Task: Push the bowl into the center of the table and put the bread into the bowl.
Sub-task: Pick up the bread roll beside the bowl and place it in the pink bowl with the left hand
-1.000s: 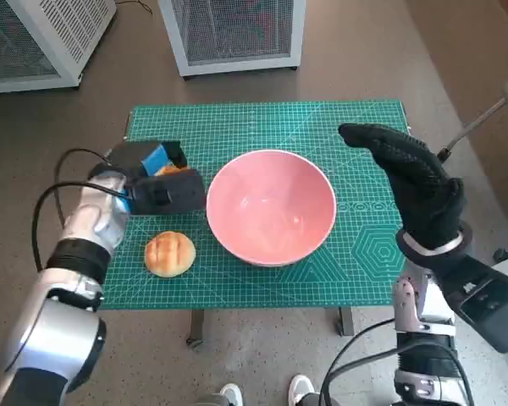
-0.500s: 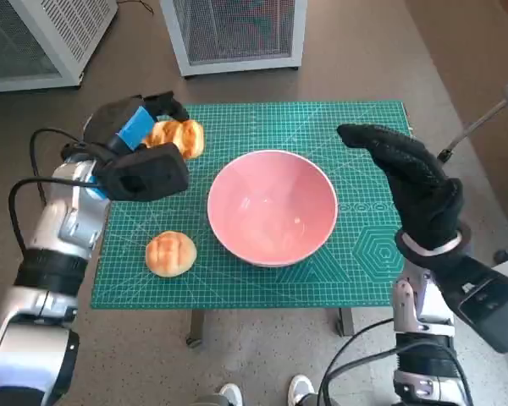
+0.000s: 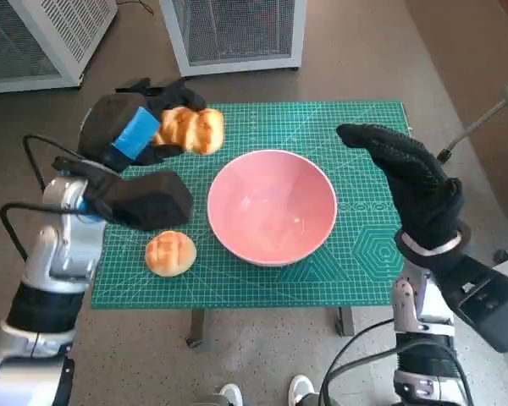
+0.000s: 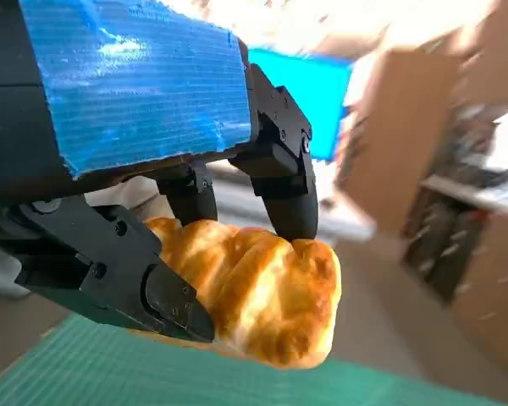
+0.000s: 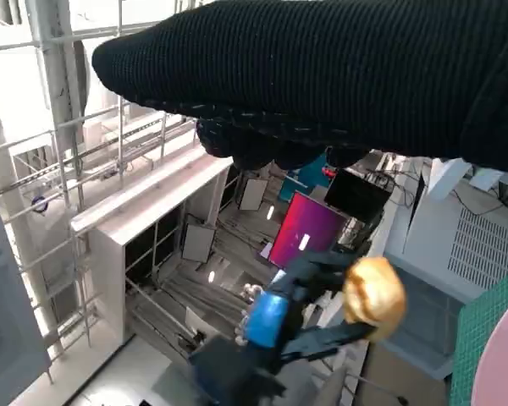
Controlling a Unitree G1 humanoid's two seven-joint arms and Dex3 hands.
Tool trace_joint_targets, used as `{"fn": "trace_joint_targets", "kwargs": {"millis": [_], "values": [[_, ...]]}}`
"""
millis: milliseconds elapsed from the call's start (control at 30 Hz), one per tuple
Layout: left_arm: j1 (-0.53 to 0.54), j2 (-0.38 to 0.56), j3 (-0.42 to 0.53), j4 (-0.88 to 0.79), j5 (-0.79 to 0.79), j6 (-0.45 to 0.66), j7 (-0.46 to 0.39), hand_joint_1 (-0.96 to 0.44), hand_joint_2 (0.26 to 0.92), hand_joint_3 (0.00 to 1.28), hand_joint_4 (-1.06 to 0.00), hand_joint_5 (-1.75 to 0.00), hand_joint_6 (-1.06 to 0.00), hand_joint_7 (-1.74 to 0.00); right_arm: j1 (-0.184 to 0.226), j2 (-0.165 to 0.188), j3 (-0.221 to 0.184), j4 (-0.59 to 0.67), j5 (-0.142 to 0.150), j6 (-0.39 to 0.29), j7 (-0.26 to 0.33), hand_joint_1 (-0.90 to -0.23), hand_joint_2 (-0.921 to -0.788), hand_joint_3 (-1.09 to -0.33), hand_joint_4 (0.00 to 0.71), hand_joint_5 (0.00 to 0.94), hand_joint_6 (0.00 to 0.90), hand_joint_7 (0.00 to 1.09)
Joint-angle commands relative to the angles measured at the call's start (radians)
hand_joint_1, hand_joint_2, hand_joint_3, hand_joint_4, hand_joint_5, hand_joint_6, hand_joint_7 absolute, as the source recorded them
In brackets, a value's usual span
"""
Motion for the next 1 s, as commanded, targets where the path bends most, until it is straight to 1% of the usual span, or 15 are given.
{"fn": "trace_joint_targets", "kwargs": {"millis": [33,233,433,667,1000], "values": [[0.027,-0.021,-0.009,-0.087,-0.002,-0.014,-0.036,0.00,0.913,0.03,-0.79,-1.05,-0.65,-1.14,0.023,0.002,0.003,0.004,0.014,0.019,0.004,-0.483,-0.921,-0.553,0.304,0.002,-0.001,0.60],[0.039,-0.045,-0.047,-0.093,-0.009,-0.069,-0.075,0.00,0.910,0.02,-0.81,-1.03,-0.67,-1.13,0.027,0.003,0.004,-0.003,0.018,0.026,0.005,-0.480,-0.921,-0.554,0.305,0.002,-0.001,0.60],[0.041,-0.068,-0.093,-0.051,0.005,-0.142,-0.086,0.00,0.914,0.01,-0.80,-1.02,-0.66,-1.15,0.031,0.002,0.005,-0.008,0.020,0.029,0.005,-0.493,-0.921,-0.552,0.306,0.002,-0.001,0.61],[0.015,-0.095,-0.144,0.045,0.024,-0.185,-0.113,0.00,0.920,0.03,-0.77,-1.07,-0.64,-1.16,0.034,-0.001,0.007,-0.009,0.022,0.028,0.007,-0.499,-0.921,-0.554,0.307,0.002,-0.001,0.60],[-0.011,-0.134,-0.172,0.184,0.039,-0.234,-0.107,0.00,0.920,0.04,-0.76,-1.09,-0.63,-1.16,0.046,-0.005,0.009,-0.031,0.021,0.041,-0.002,-0.496,-0.921,-0.560,0.308,0.003,-0.001,0.60]]}}
